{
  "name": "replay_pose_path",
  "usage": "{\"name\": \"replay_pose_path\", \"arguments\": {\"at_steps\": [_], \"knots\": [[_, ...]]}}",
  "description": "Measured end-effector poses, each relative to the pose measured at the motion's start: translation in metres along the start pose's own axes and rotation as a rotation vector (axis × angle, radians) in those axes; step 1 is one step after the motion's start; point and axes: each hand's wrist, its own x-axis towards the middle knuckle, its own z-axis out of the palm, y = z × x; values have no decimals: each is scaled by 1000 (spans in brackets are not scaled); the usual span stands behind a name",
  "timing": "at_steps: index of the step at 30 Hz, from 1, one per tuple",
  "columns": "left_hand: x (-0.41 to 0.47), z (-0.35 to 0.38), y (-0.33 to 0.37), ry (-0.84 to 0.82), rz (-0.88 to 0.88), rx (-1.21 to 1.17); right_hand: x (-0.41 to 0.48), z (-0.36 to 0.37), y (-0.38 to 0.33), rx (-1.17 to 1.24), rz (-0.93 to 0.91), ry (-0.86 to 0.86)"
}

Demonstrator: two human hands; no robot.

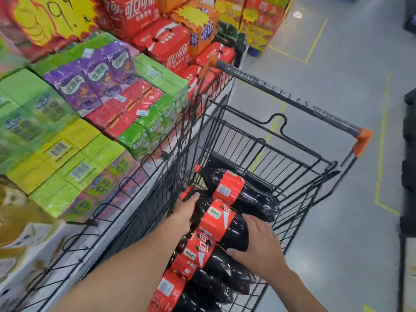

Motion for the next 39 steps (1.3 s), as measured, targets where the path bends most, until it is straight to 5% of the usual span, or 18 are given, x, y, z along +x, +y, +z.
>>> {"name": "replay_pose_path", "arguments": {"at_steps": [5, 18, 28, 39], "knots": [[-10, 9, 17, -93, -88, -6, 21, 5, 12, -97, 20, -134], [-16, 31, 29, 14, -98, -50, 45, 11, 19, -208, 38, -225], [-74, 42, 64, -44, 143, -43, 12, -12, 12, -34, 46, 1], [-229, 28, 130, -164, 443, -105, -67, -119, -51, 38, -19, 333]]}}
